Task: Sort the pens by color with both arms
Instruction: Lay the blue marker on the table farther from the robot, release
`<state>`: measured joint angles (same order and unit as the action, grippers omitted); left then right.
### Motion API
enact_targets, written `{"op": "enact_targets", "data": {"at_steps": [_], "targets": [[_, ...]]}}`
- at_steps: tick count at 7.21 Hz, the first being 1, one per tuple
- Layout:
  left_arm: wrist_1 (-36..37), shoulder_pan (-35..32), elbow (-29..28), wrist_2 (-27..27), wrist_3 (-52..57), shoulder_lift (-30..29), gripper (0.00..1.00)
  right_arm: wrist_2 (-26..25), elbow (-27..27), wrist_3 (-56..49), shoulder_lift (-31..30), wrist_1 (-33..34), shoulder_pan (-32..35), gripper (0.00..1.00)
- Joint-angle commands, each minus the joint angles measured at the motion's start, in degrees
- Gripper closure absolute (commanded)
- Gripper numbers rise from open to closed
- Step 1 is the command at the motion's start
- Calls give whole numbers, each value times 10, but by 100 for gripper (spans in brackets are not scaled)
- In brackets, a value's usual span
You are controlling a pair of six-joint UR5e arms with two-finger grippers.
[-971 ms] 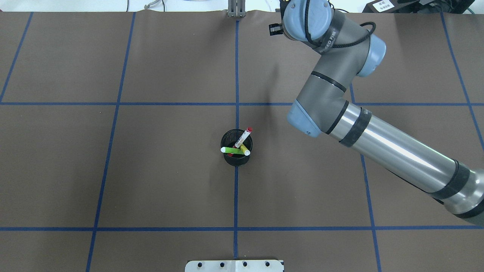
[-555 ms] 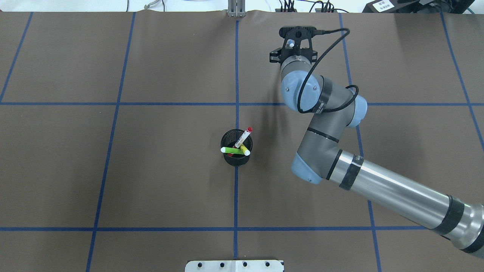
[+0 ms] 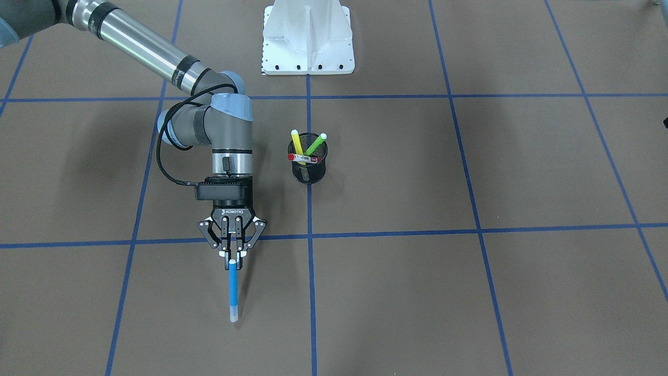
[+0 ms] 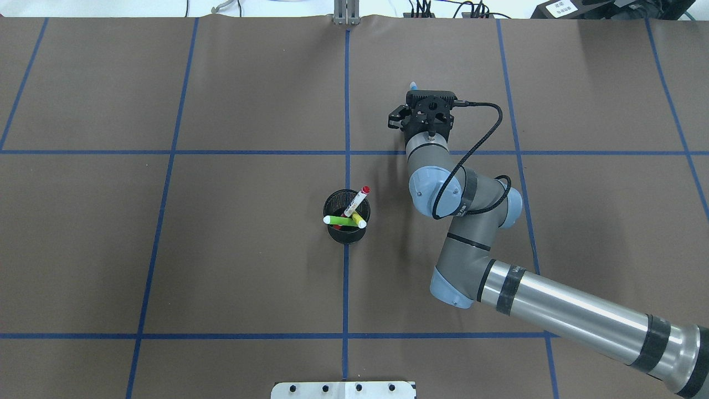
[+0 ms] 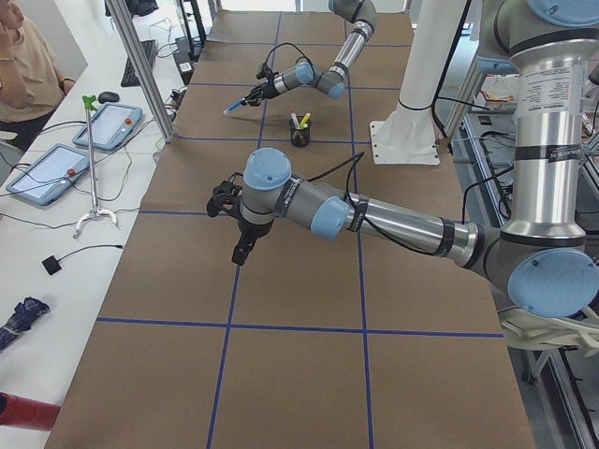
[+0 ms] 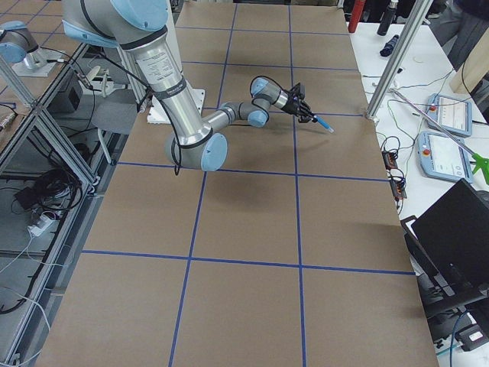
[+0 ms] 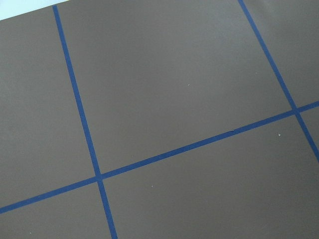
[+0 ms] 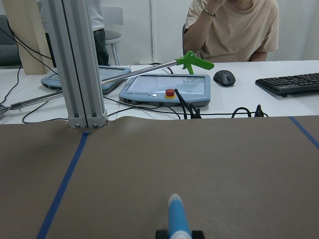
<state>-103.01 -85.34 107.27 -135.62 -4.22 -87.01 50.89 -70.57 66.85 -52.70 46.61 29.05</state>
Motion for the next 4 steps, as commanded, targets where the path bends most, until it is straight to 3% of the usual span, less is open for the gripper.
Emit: {"op": "enact_targets", "data": {"at_steps": [1,2,3,4], "targets": [[0,0,0,0,0,0,0,-27,17,-4,-3,-2,-7,58],[0,0,0,0,0,0,0,-29,20,-4,-4,-2,-11,27],[0,0,0,0,0,0,0,-26,19,-9,-5,-3,-11,3],[0,0,0,0,0,0,0,-22,15,-10,-3,-5,-11,2]]}}
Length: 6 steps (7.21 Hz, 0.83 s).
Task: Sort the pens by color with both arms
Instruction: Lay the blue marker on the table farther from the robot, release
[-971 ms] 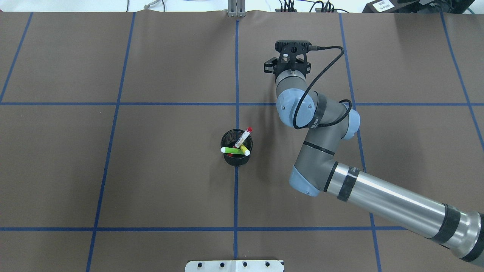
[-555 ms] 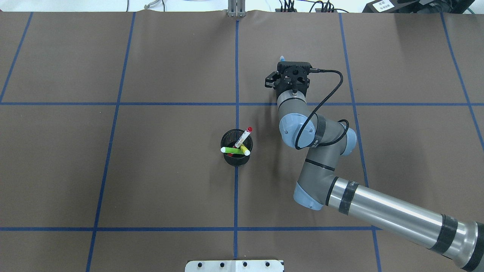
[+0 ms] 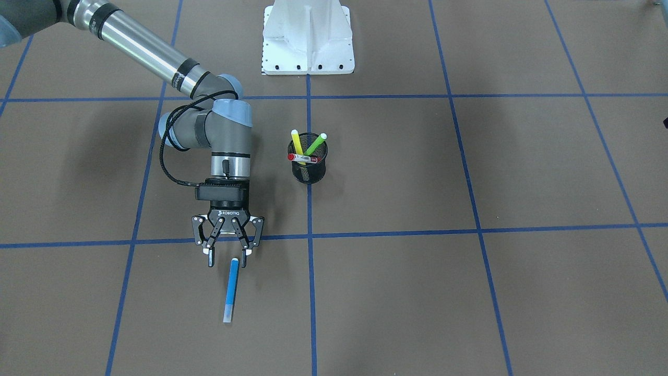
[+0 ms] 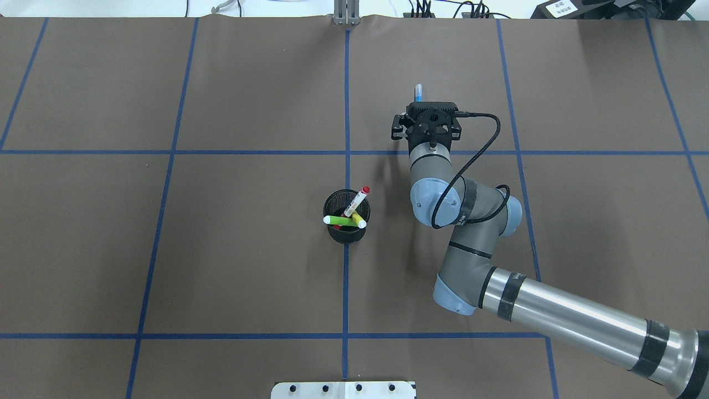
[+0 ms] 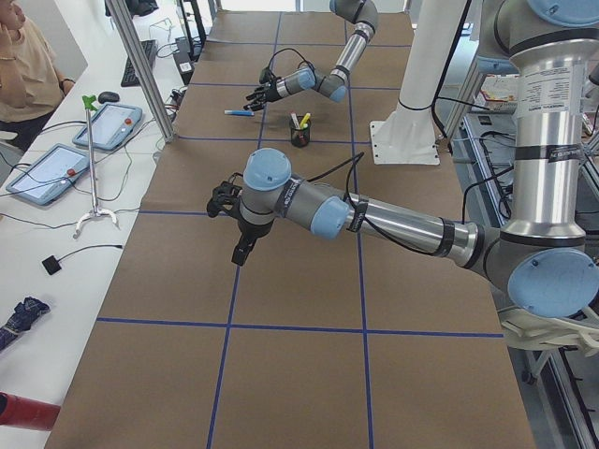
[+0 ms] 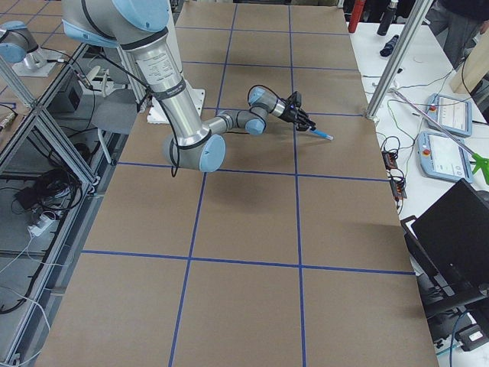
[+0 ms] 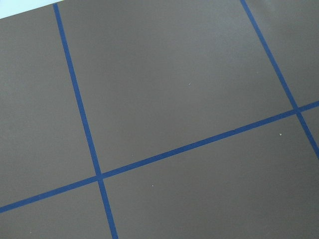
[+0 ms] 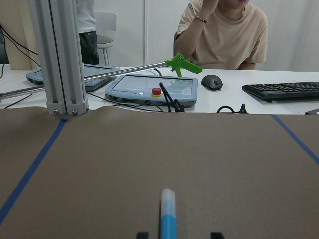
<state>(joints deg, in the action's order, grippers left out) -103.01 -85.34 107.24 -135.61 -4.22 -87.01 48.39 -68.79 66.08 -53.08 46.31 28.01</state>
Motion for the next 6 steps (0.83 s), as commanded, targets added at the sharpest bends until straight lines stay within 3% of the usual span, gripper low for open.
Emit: {"op": "enact_targets", "data": {"at_steps": [1,4,6], "targets": [[0,0,3,0,-2,-3,0,18,-12,-2,5,-2,7,2],[-19,0,25,3,0,-10,0,222,-47,-50,8,4,91,1],[-82,5,32,2,-68,-18,0,358,-63,-73,11,62,149,1]]}}
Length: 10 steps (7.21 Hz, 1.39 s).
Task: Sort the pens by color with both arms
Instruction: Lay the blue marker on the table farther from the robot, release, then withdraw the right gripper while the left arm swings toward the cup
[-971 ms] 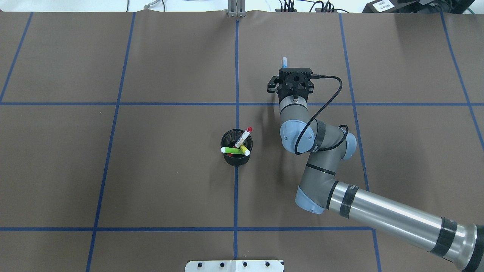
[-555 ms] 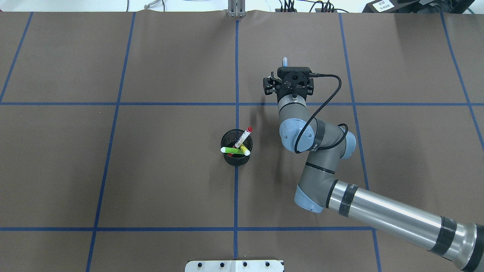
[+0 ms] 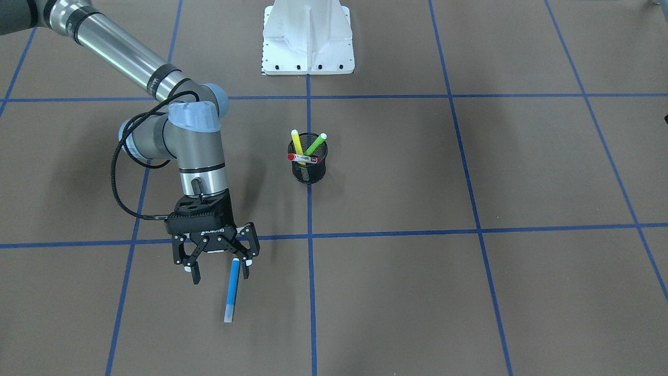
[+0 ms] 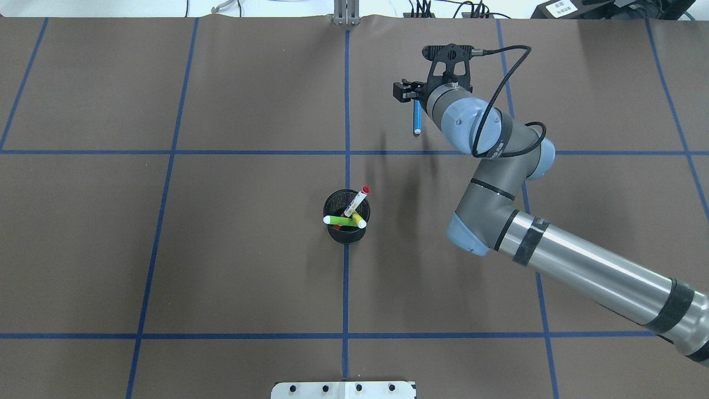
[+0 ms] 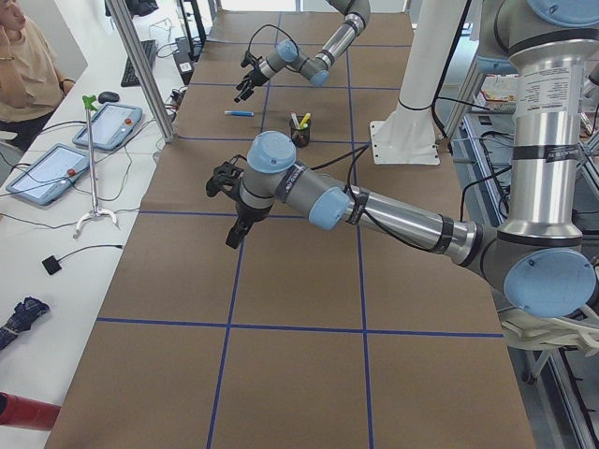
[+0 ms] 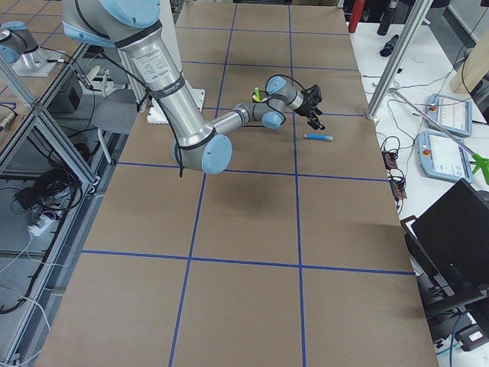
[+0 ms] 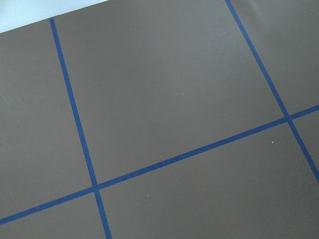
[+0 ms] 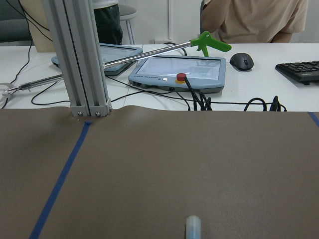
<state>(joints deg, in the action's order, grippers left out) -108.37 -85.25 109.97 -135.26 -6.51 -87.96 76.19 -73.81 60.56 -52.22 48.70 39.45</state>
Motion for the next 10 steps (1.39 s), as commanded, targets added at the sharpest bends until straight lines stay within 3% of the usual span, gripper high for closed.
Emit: {"op": "enact_targets", "data": {"at_steps": [1,4,6,8,9,10], "targets": [[-26,8,7,-4,-57,-26,0,143,-38,-32,5,93,62,0],[16,70,5,4,-161,-92,0,322,-113,-146,5,264,147,0],[204,108,14,22,-163,-206,0,396,-122,-219,-1,321,195,0],[406,187,15,115,-165,-333,0,431,-120,-306,-16,332,229,0],[494,216,9,127,-166,-395,0,458,-117,-336,-23,332,248,0],[530,240,-5,126,-199,-440,0,479,-117,-353,-32,332,264,0]]}}
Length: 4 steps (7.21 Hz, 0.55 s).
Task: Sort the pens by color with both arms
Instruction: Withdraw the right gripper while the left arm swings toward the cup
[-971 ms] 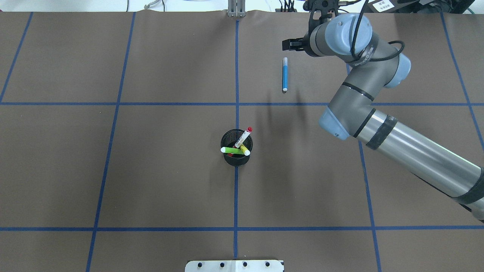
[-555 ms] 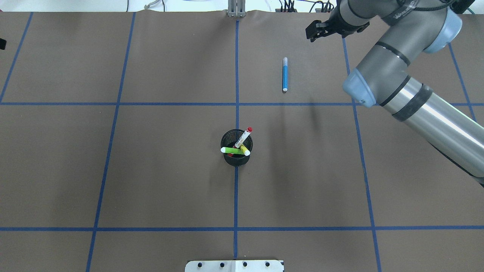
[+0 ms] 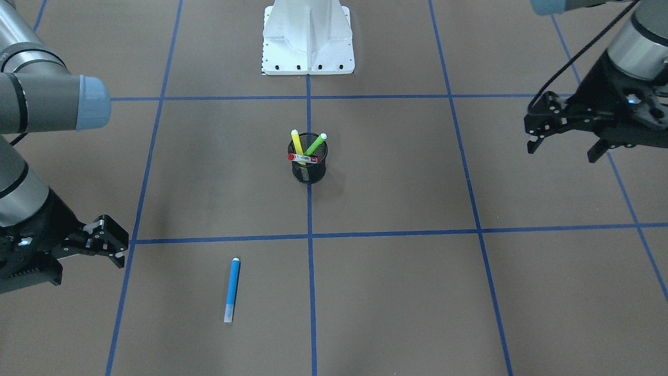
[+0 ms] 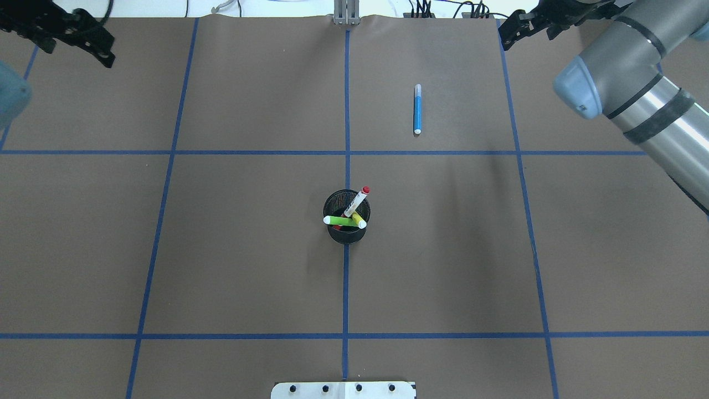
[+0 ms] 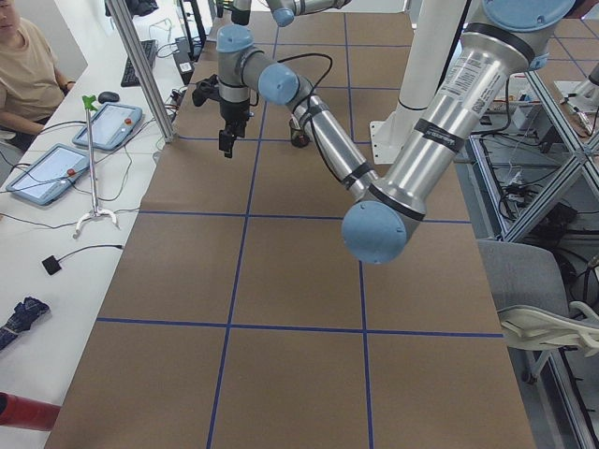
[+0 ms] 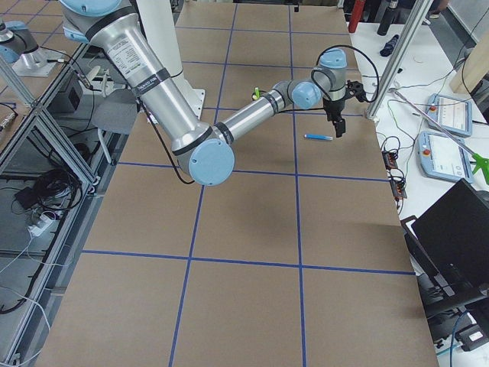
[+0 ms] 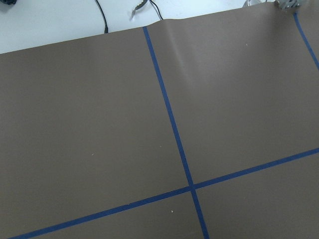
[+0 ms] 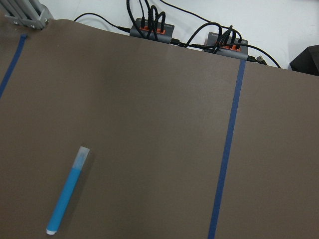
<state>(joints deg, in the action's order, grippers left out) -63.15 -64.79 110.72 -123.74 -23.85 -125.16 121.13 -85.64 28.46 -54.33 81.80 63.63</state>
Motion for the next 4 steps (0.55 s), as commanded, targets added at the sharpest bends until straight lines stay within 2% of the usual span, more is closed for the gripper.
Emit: {"op": "enact_targets", "data": {"at_steps": [1,2,4], "targets": [[79,73,-60,13,-90,-123,0,37,2,-33,-24,2,39,0],[79,104,-129,23,-160,-189,0,65,12,-50,-30,21,60,0],[79,155,-229,29,-275,-277,0,115,7,-141,-34,100,110,0]]}}
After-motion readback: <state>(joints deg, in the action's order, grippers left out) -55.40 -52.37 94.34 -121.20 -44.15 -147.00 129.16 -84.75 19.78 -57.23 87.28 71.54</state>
